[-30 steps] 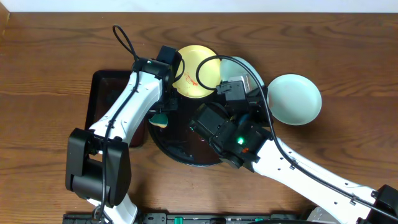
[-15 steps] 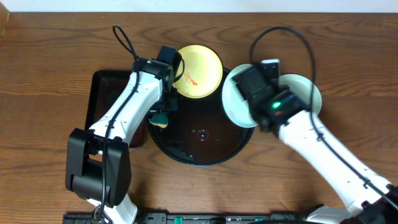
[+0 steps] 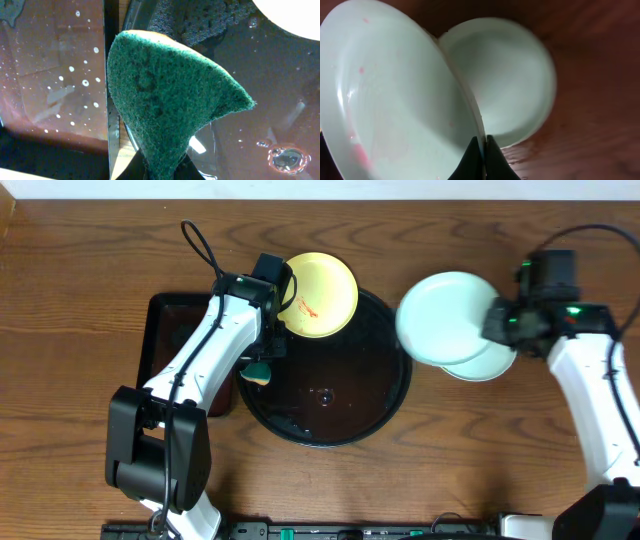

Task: Clean dirty plates on tray and stack at the side
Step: 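Stack the pale green plate onto the first plate and release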

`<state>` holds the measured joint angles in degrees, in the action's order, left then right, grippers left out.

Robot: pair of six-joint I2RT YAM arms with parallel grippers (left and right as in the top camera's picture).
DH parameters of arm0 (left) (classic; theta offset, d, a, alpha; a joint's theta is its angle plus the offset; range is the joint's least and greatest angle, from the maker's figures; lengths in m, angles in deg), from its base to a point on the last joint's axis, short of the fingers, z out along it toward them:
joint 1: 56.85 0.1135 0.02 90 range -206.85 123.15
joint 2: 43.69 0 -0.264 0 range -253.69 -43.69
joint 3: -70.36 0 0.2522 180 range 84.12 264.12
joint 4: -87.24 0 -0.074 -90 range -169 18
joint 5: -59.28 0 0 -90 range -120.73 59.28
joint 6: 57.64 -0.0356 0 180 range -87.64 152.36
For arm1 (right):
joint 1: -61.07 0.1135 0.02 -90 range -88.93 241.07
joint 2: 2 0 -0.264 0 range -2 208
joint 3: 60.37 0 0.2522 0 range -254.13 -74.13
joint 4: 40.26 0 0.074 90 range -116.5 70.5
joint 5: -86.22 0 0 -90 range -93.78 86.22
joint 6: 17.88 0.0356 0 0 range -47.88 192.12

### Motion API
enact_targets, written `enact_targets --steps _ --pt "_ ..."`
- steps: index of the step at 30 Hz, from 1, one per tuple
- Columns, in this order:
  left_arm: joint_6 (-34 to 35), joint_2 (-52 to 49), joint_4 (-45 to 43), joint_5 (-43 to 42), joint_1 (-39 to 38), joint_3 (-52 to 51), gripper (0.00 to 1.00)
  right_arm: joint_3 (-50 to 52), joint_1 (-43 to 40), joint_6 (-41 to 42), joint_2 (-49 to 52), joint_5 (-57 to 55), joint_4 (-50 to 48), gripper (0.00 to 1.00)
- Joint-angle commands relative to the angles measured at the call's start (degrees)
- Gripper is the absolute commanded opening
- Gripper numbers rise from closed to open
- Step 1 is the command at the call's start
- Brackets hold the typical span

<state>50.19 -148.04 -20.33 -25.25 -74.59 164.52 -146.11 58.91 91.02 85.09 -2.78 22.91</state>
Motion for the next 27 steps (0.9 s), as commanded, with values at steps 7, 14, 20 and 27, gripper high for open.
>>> enact_targets --steps 7,14,20,27 --pt "0.3 0.7 0.1 0.1 0.0 0.8 0.07 3.3 -8.9 -1.0 6.7 -0.1 -4.0 0.01" --pt "0.3 0.7 0.1 0.1 0.0 0.8 0.07 3.5 -9.0 -1.0 15.5 0.5 -7.6 0.05" --pt "0.3 0.7 0.1 0.1 0.0 0.8 0.07 2.2 -9.0 -1.8 15.2 2.8 -8.2 0.40" --pt "0.3 0.7 0.1 0.1 0.0 0.8 0.08 -3.6 -6.1 -2.3 9.5 14.3 -7.9 0.45"
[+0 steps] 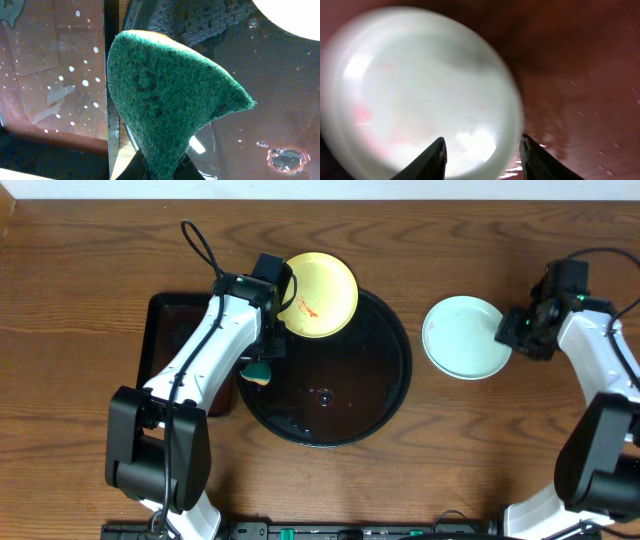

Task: Clean dirty plates on tray and stack at the side
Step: 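Stack the pale green plate onto the first plate and release, then move the right gripper to the yellow plate and drag it to tray center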

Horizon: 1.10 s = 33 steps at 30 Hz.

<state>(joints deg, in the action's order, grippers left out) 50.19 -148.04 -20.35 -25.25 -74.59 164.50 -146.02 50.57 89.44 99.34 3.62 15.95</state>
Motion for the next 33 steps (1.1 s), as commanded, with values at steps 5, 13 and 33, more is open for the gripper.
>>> enact_targets --steps 5,13,33 --pt "0.3 0.7 0.0 0.1 0.0 0.9 0.08 -4.1 12.7 0.0 -4.5 14.0 -9.3 0.43" --pt "0.3 0.7 -0.9 0.1 0.0 0.9 0.07 -4.1 29.2 6.9 3.0 0.5 -21.0 0.48" --pt "0.3 0.7 -0.9 0.1 0.0 0.9 0.07 -10.9 38.7 13.1 20.6 -6.9 -25.4 0.29"
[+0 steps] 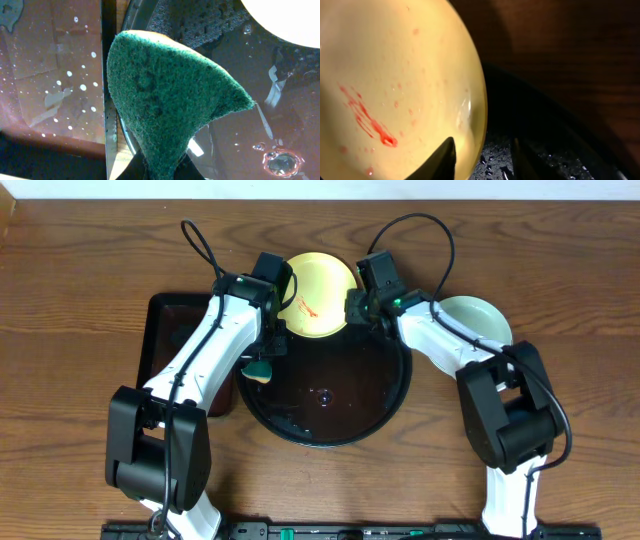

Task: Clean dirty plates on tray and stack at the side
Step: 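Move the right gripper to the yellow plate and drag it to tray center, then hold the yellow plate rim with the right gripper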

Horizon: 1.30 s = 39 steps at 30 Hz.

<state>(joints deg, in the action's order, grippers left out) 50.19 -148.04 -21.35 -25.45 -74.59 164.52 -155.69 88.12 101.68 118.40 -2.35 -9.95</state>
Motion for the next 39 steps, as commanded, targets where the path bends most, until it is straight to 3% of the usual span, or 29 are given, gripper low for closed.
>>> enact_targets --steps 1,14,21,29,31,34,39 --pt "0.3 0.7 0.1 0.3 0.0 0.8 0.07 -1.2 1.4 0.8 1.8 -1.0 1.0 0.27" --pt "0.3 0.7 0.1 0.3 0.0 0.8 0.07 -1.2 1.9 0.4 1.9 -0.7 6.6 0.11" --pt "0.3 0.7 0.1 0.3 0.0 0.8 0.08 -1.3 1.9 0.0 1.0 10.5 16.0 0.02" --pt "0.3 0.7 0.1 0.3 0.0 0.8 0.07 -1.3 2.0 -4.0 -8.3 13.9 29.4 0.02" --pt "0.3 0.7 0.1 0.3 0.0 0.8 0.07 -1.3 2.1 -5.8 -10.6 13.9 31.7 0.11" --pt "0.3 0.7 0.1 0.3 0.0 0.8 0.08 -1.3 2.1 -9.3 -12.4 13.9 34.0 0.40" --pt "0.3 0.7 0.1 0.3 0.0 0.8 0.07 -1.3 2.1 -16.4 -11.9 13.4 33.3 0.53"
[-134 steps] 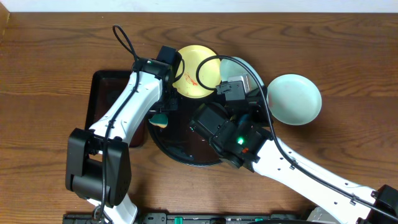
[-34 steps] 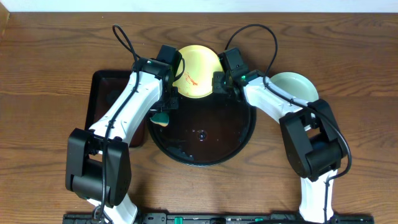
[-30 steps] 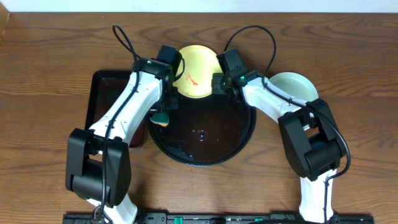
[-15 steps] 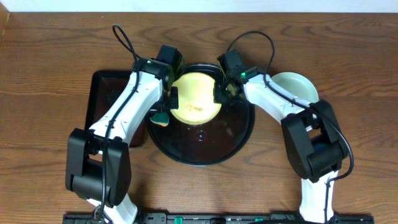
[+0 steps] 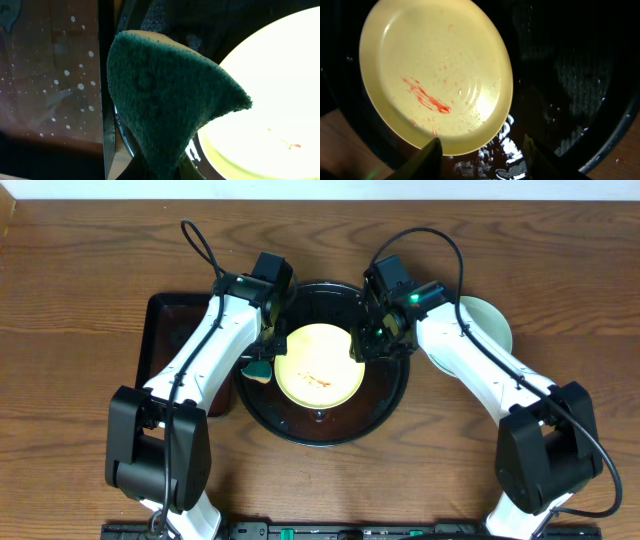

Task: Clean dirty plates on tray and stack at the side
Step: 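Hold the yellow plate rim with the right gripper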

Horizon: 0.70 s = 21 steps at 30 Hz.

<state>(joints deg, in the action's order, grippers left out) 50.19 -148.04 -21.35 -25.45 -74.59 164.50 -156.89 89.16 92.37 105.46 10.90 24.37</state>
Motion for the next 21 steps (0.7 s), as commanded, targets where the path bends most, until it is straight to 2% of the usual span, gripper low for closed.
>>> enact_targets --steps 1,7,10,16,19,21 --pt "0.3 0.7 0.1 0.3 0.0 0.9 0.07 -0.1 1.0 -9.2 1.5 0.2 -2.1 0.55" --pt "0.3 0.7 0.1 0.3 0.0 0.9 0.07 -0.1 0.7 -21.1 6.6 0.2 -13.6 0.58" --pt "0.3 0.7 0.1 0.3 0.0 0.9 0.07 -0.9 0.5 -22.9 9.8 0.2 -18.0 0.59" --pt "0.3 0.7 0.1 0.3 0.0 0.9 0.07 -5.3 0.5 -23.7 15.8 0.2 -18.7 0.55" --pt "0.3 0.7 0.1 0.3 0.0 0.9 0.07 -6.2 0.4 -21.4 17.1 -1.4 -19.5 0.46" --pt "0.3 0.7 0.1 0.3 0.0 0.9 0.07 -6.2 0.4 -19.3 17.1 -1.8 -19.6 0.30"
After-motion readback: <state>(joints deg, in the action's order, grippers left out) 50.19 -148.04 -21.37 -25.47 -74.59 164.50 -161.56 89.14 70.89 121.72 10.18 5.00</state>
